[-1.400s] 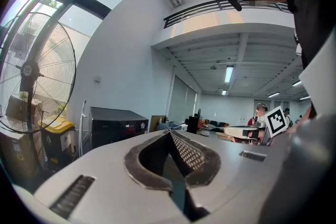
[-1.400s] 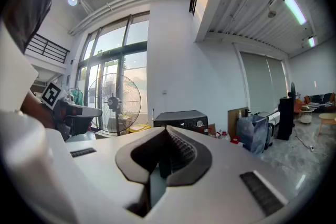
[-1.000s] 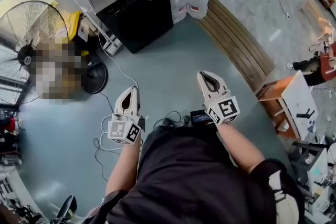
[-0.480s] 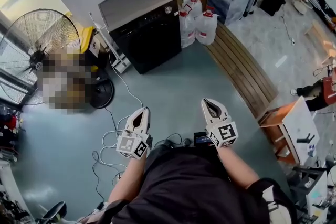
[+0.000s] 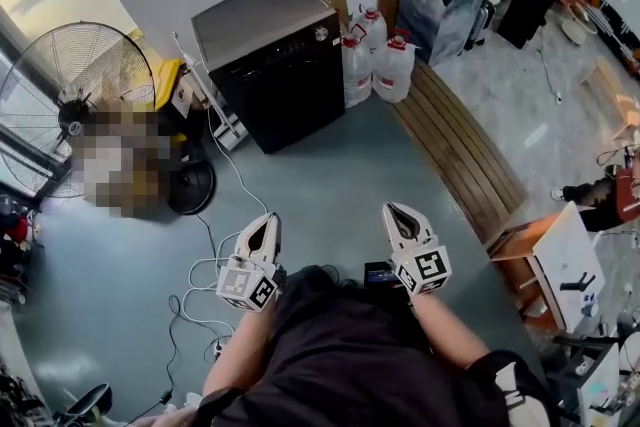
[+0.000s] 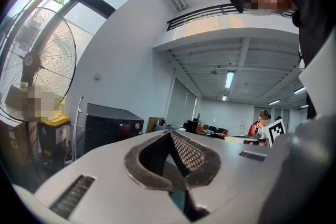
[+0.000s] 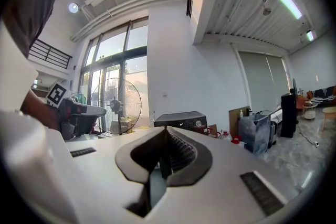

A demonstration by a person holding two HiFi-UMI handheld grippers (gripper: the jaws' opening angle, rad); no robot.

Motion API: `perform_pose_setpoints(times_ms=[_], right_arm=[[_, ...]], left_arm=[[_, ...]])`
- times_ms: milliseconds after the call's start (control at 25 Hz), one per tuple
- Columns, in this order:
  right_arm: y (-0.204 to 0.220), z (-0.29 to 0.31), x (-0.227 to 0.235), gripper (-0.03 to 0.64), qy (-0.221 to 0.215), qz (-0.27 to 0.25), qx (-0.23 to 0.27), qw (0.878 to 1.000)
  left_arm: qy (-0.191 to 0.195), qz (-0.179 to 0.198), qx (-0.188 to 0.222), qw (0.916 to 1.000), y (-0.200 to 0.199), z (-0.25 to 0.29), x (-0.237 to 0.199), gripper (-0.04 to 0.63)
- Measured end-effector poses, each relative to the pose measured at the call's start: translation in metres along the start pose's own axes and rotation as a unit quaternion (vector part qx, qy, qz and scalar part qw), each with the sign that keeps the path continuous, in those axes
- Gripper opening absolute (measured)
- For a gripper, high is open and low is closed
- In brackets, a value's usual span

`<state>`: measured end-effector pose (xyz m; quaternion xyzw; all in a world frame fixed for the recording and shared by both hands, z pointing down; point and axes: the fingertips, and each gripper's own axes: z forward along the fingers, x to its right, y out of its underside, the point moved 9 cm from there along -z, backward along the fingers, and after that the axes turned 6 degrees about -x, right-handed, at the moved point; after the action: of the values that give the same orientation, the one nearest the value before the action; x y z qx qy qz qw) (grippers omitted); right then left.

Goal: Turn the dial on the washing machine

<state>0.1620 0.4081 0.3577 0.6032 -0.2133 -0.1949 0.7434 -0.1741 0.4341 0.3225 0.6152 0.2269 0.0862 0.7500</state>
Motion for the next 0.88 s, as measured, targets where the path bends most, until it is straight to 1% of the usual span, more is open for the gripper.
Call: perform_pose_setpoints(times_ms=[320,520,720,880], right_arm=[[0.000,0.009,0.016,0.023,-0.003,0.004,-0.007,1.000],[0.000,0.023,0.034,0.023,0.002,0.008,-0.015,1.000],[-0.003,0.055,0.055,0.023,0.002,0.007,-0.026,1.000],[-0.018,0.099,0.075,0.023,0.000,-0.001,-0.021,1.000]], left_arm=[[-0.005,-0.012,0.000,0.9999,0.001,0.021,-0.006,0.015],[-0.002,-0.015,-0.002,0.9999,0.000,0.051,-0.015,0.015],[0.004,-0.021,-0.001,0.9998,-0.006,0.087,-0.032,0.015],[-0.007,-0.037,-0.013,0.9992,-0.014,0.125,-0.055,0.015]])
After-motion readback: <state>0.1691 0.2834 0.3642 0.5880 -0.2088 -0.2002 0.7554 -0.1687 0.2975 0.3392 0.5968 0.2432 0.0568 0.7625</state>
